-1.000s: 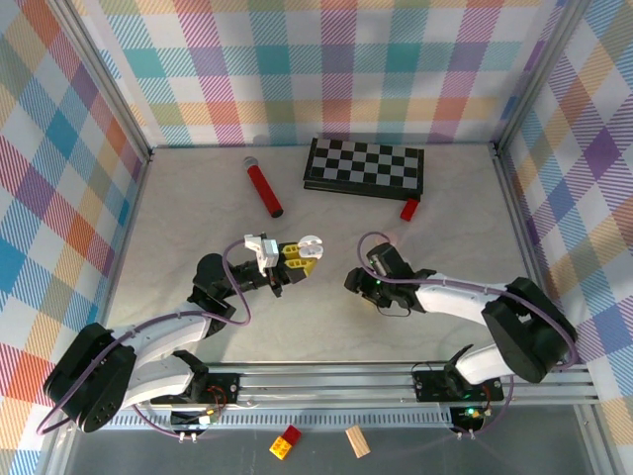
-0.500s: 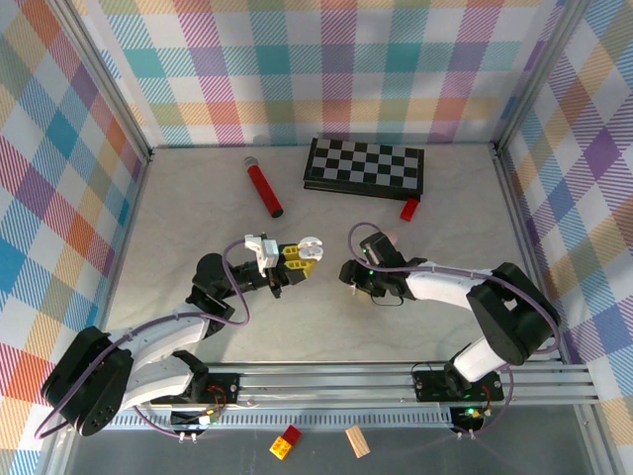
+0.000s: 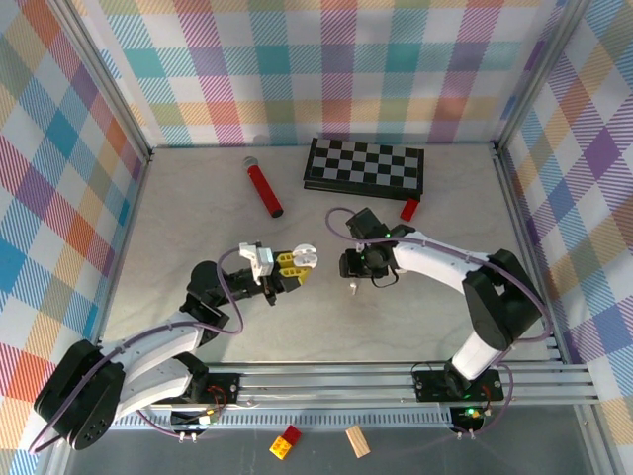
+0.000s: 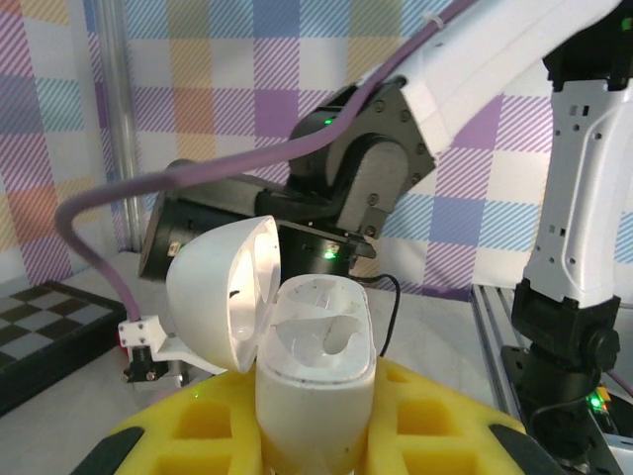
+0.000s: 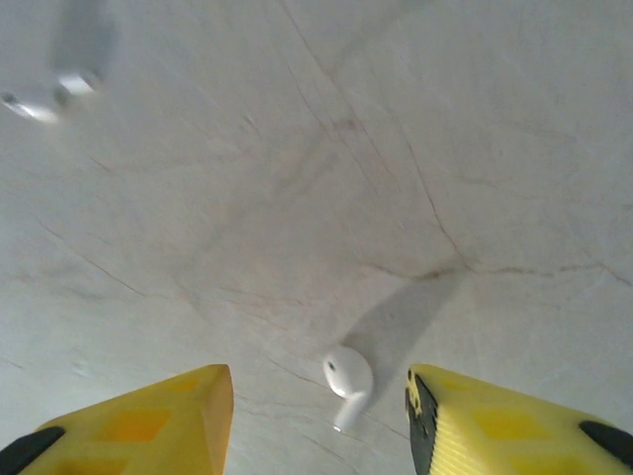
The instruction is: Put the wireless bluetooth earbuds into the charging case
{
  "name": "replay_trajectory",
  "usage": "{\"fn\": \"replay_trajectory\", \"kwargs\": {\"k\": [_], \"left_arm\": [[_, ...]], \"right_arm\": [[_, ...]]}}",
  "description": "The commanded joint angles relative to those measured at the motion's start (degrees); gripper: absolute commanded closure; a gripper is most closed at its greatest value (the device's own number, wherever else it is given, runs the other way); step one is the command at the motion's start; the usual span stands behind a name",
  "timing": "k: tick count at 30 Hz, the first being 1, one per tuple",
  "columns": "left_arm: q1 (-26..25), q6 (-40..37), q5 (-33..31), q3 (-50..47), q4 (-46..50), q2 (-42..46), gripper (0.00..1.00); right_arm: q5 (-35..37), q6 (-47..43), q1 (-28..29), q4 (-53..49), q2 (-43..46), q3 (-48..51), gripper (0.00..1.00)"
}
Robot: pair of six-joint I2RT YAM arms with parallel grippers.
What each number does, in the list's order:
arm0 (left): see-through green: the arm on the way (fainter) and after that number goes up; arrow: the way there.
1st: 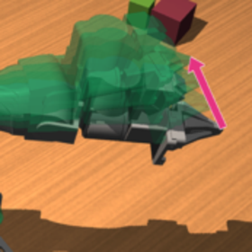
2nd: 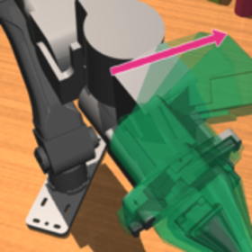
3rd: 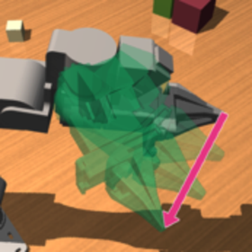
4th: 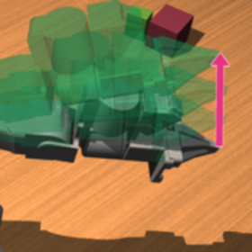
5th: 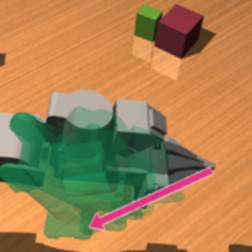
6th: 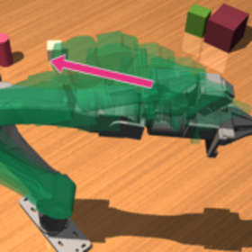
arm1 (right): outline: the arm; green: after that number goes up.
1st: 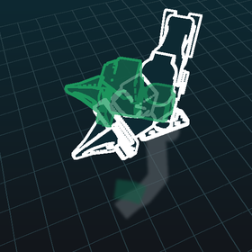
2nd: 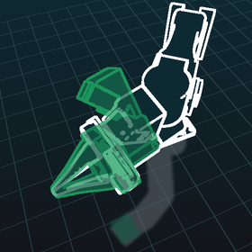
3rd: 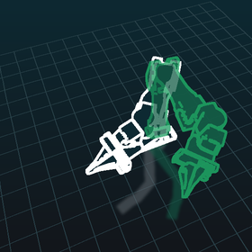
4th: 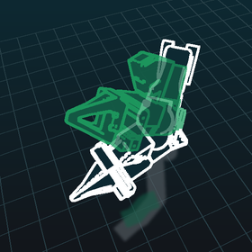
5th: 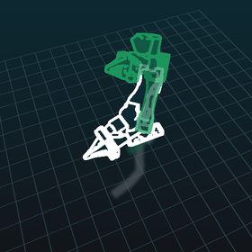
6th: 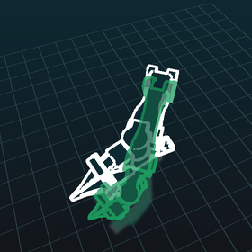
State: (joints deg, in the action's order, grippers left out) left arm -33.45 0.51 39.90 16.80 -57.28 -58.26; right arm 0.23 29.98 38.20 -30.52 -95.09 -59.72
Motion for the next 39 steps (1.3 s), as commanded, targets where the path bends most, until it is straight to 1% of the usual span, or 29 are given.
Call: {"fn": "replay_trajectory", "kwargs": {"k": [1, 4, 8, 18, 33, 39], "left_arm": [[0.5, -1.38, 0.4, -0.86, 2.36, 3.2, 0.93], [0.56, -2.71, 0.0, -0.98, 6.24, 5.65, 0.93], [0.5, -4.46, -0.59, -0.71, 10.4, 7.64, 0.93], [0.58, -4.47, 0.52, 0.32, 10.33, 6.01, 0.93], [0.58, -4.21, 0.96, 0.47, 10.85, 6.53, 0.93], [0.58, -4.21, 0.97, 0.58, 11.37, 6.83, 0.93]], "right_arm": [[-2.6, -4.8, -0.14, -6.93, -3.44, -2.95, 0.52], [-4.05, -6.0, -0.16, -8.54, -6.1, -4.49, 0.54], [-4.97, -6.48, -0.14, -8.46, -7.38, -4.85, 0.58], [-6.21, -6.88, -0.23, -8.5, -10.73, -7.56, 0.66], [-5.55, -6.73, -0.49, -8.08, -12.49, -7.55, 0.73], [-5.32, -6.5, -0.55, -7.85, -12.26, -7.25, 0.79]]}}
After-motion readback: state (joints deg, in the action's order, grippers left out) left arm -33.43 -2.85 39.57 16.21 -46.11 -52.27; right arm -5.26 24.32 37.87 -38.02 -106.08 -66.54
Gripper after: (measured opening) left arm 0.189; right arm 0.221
